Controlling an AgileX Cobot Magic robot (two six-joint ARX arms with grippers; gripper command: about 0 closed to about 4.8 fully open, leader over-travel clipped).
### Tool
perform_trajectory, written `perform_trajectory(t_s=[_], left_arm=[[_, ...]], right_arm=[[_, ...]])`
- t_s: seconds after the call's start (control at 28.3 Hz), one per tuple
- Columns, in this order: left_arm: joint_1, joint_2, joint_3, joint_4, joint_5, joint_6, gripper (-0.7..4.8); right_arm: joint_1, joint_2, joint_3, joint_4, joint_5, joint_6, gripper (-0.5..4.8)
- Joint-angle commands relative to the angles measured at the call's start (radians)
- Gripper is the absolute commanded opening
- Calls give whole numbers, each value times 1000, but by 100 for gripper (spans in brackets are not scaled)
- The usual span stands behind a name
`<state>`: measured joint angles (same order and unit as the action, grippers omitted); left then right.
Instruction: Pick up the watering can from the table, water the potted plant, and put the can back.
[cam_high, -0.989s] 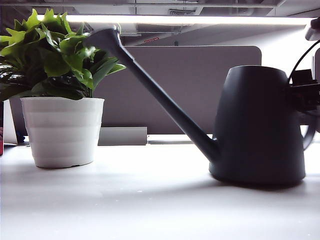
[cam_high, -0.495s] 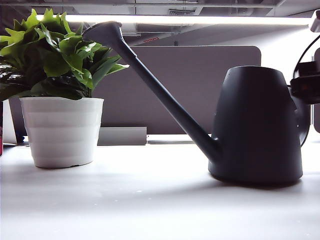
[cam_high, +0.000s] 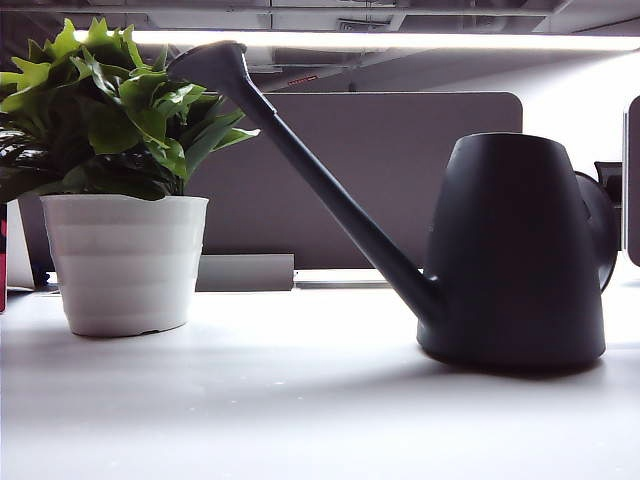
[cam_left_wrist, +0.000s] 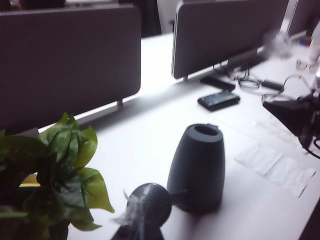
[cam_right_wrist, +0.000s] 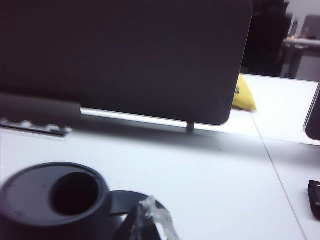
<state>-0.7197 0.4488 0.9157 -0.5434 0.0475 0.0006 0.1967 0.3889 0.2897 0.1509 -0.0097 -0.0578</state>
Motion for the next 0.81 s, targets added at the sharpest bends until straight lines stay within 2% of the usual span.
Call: perform_trajectory(t_s=[0.04,0.11,0.18,0.21,0.25,0.35,0.42,0.53,0.6,0.81], left_arm=[[-1,-63,-56,-19,-2,-41,-6],[-1,-116,-122,-6,-2,-66,-6],[-1,-190,-251,61,1,-115,-6],[-1,-235,-350,138,1,-152,-6],[-1,-254,-390,172,1,-156,-6],[-1,-294,-509,277,1,-159,-6],[-1,-304,-607,355,0,-206,-6],[-1,-304,-703,413,-2,-220,-6],[-1,-304,-778,435,-16,-223,-6],[-1,-304,-864,487,-44,-248,-6]], right_arm=[[0,-156,-1,-163,-23,65,-6],[0,-229,-9,-210,-28,74,-6],[0,-316,-36,-246,-29,73,-6],[0,-359,-60,-259,-40,74,-6],[0,-382,-76,-269,-53,75,-6],[0,-386,-114,-298,-106,92,-5],[0,-386,-164,-296,-150,93,-6],[0,-386,-204,-292,-140,96,-6],[0,-386,-239,-272,-86,96,-6],[0,-386,-261,-283,-63,96,-6]])
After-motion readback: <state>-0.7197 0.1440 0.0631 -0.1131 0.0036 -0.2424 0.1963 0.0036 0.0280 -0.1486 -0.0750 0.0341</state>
